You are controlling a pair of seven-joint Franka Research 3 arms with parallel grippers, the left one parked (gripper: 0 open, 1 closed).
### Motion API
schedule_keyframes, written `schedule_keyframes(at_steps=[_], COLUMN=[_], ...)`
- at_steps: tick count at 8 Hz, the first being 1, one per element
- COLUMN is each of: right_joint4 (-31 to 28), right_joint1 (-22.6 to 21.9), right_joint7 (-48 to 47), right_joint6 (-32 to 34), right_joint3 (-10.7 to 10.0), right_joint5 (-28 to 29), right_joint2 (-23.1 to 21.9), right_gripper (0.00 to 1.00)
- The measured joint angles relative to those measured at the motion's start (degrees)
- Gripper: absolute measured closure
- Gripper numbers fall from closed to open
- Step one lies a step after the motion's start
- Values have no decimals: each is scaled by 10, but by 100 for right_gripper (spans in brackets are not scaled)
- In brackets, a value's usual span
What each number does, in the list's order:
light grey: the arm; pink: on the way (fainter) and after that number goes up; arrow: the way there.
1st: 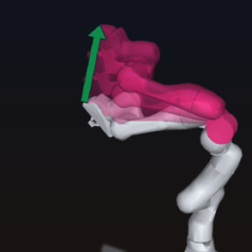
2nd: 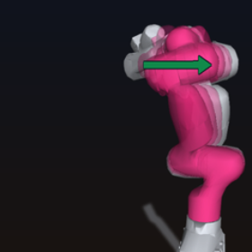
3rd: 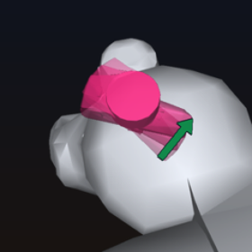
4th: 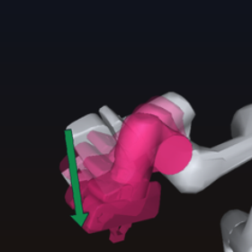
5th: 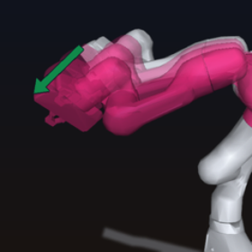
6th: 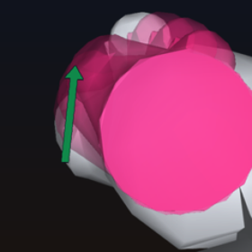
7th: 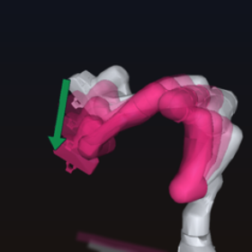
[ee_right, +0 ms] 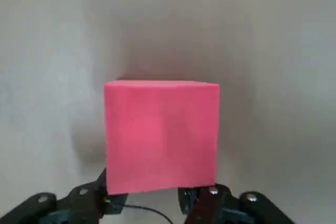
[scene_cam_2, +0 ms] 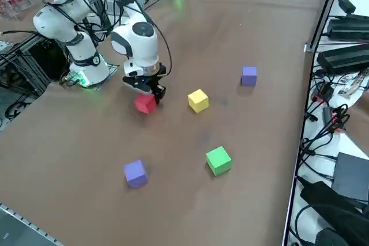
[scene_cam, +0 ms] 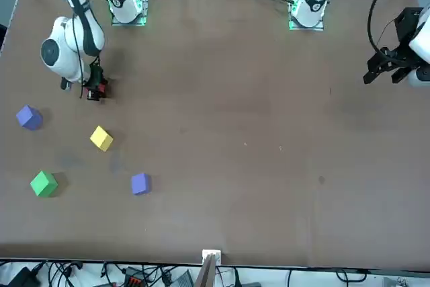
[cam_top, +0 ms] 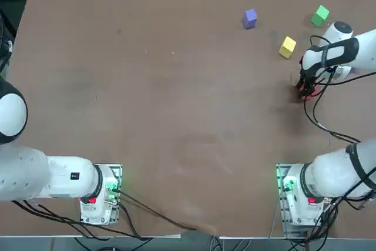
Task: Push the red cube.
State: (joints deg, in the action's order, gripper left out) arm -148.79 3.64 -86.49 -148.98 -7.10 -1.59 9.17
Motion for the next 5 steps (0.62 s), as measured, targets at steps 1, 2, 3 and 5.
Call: schedule_keyframes(at_steps=[1, 2, 3, 5], right_joint4=[0, 0, 0, 0], right_joint1=[17, 33, 49, 82], right_joint7=[12, 26, 44, 91], right_joint6=[0, 0, 0, 0], right_joint3=[0, 0, 0, 0], right_joint5=[-2, -2, -4, -5], right_joint2=[0, 0, 0, 0], right_gripper=[46, 46, 46, 46])
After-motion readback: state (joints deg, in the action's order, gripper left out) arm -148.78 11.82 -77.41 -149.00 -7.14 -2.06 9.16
